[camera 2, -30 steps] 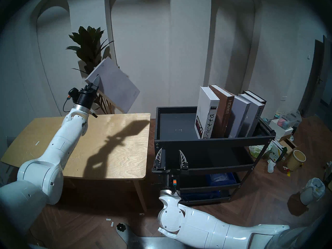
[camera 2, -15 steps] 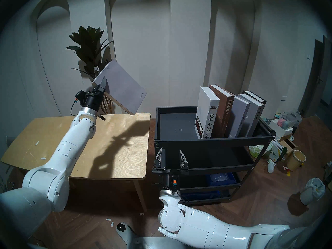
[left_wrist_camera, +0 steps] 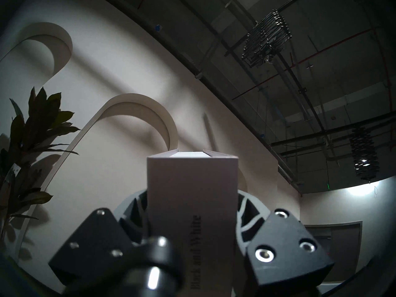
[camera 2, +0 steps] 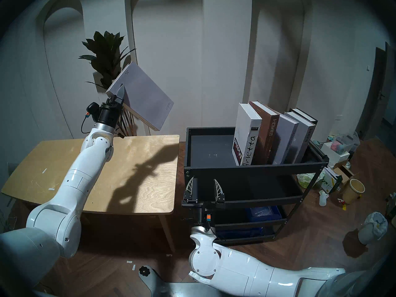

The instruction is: Move the books from the display table onto the shelf, standing them upright with spines facing out and tallest at one end

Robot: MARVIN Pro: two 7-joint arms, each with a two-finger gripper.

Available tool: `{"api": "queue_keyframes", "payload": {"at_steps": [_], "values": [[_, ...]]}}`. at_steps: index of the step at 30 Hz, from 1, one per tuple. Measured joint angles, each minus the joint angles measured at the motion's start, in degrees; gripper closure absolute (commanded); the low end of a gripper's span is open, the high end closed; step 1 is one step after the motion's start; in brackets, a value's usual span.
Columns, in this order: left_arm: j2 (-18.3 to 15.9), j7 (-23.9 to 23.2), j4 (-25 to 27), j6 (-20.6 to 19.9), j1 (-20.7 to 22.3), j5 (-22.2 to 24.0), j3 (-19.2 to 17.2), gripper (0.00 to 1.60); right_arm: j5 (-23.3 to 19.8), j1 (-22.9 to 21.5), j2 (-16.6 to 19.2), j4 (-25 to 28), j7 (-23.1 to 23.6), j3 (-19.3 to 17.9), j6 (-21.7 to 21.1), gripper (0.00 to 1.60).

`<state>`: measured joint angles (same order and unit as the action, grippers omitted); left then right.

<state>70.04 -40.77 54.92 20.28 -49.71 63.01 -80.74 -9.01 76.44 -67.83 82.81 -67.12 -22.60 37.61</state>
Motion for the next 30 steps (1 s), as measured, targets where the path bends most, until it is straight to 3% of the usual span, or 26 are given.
{"api": "queue_keyframes", "payload": {"at_steps": [17,30], "values": [[2.35,-0.31,11.37,-0.29,-2.04,-3.00,5.54,1.60,-0.02,-0.01,0.00,-0.49,0.00,0.00,0.00,0.00],[3.65,0.27,19.34,-3.15,-7.36,-5.21,10.97,1.60,-0.02,-0.03,-0.01,-0.79,0.00,0.00,0.00,0.00]]}}
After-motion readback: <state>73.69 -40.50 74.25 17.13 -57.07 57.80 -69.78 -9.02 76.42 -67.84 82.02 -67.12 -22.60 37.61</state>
